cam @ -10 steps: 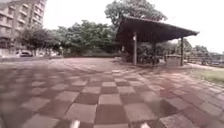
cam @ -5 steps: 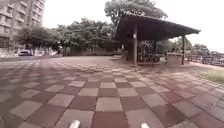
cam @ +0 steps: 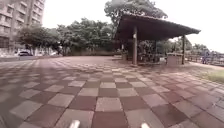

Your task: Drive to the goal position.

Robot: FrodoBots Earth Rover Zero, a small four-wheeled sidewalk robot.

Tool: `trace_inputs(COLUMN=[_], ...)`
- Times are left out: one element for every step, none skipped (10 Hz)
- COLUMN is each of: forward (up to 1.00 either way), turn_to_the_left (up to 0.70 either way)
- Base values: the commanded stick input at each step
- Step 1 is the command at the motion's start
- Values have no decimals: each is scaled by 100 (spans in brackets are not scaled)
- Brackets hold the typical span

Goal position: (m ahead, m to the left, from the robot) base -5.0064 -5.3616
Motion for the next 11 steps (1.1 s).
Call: trace_inputs(forward=[70,70,70,70,70,70,70,70,70,70,70], turn_to_the_left=[27,27,27,27,27,27,27,27,27,27,27])
